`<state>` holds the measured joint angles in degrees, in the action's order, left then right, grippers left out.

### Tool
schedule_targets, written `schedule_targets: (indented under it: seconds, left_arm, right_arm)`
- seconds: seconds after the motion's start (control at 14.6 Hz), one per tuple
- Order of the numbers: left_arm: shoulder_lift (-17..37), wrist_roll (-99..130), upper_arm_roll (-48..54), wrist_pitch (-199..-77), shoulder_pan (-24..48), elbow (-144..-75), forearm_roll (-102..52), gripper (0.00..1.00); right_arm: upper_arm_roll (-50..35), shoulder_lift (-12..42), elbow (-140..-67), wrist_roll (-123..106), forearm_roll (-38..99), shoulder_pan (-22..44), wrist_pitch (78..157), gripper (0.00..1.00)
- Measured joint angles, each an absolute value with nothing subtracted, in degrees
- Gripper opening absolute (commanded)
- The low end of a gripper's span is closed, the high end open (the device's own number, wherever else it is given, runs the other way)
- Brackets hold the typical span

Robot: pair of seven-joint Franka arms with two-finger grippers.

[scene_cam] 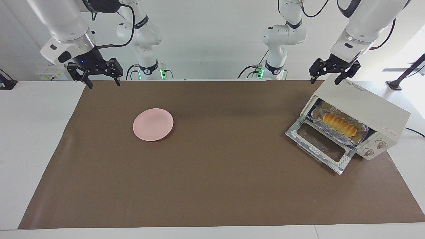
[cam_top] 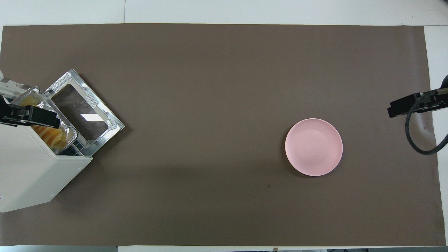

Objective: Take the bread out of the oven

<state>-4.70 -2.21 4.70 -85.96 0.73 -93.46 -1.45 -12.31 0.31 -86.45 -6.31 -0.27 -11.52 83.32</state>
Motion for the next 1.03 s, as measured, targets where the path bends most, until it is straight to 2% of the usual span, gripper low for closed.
schedule_targets:
  seconds: [0.82,1.03]
  left_arm:
    - [-5.73,-0.43,3.88,-86.23,0.41,-94.41,-1.43,1.00]
    - [-6.55,2.86,3.45,-90.79,-0.38,-97.74,-1.40,1.00]
  right_arm:
    - [-8.13,-0.11,-86.52,-6.31,-0.27,-8.56,80.99,1.00]
    - [-5.99,-0.11,-86.57,-6.31,-0.27,-6.27,80.99,1.00]
